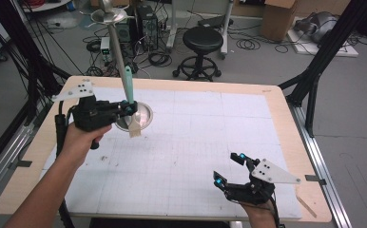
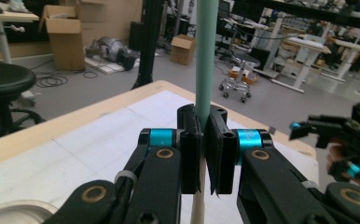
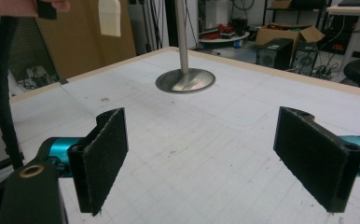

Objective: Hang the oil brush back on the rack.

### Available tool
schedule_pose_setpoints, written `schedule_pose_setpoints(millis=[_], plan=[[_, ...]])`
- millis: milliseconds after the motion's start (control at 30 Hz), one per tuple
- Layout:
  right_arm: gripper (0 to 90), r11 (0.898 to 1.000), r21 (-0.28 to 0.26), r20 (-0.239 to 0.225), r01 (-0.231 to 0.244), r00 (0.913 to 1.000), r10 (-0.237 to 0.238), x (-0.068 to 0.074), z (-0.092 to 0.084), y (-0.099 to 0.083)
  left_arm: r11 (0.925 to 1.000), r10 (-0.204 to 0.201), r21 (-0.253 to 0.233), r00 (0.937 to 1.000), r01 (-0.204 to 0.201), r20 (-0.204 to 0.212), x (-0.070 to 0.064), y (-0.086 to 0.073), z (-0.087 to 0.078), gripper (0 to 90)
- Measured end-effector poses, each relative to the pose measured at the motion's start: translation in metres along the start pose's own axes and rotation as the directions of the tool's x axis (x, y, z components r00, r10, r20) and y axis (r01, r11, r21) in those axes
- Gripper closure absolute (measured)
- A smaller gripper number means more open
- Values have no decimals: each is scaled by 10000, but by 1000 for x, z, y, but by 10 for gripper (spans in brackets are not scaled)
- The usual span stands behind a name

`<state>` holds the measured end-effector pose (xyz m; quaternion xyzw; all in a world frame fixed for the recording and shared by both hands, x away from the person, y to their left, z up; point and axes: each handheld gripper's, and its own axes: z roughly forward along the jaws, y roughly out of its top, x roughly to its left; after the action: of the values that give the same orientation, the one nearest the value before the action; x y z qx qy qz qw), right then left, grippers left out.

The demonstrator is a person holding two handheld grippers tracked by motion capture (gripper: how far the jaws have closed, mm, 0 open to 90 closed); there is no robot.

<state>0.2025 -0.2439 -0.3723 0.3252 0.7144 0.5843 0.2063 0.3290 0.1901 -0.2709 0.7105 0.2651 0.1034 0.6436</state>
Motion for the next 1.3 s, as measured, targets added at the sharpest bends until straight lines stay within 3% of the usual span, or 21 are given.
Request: schedule_pose_setpoints(millis=[367, 533, 700, 1300], plan=[[165, 9998, -97, -104, -148, 9998, 147, -2, -2, 1, 9996, 151, -211, 9979, -164, -623, 16, 45, 3, 842], [165, 9999, -114, -107, -99, 9999, 97, -3, -2, 0, 9990, -160, -433, 9969, 127, -770, 28, 58, 3, 842], [165, 9999, -73, -138, -99, 9999, 98, -2, -2, 0, 9978, -463, -522, 9951, 419, -869, 39, 58, 4, 842], [165, 9998, -102, -394, -196, 9990, 192, -2, 0, 0, 9964, -687, -565, 9937, 638, -891, 52, 58, 8, 842]])
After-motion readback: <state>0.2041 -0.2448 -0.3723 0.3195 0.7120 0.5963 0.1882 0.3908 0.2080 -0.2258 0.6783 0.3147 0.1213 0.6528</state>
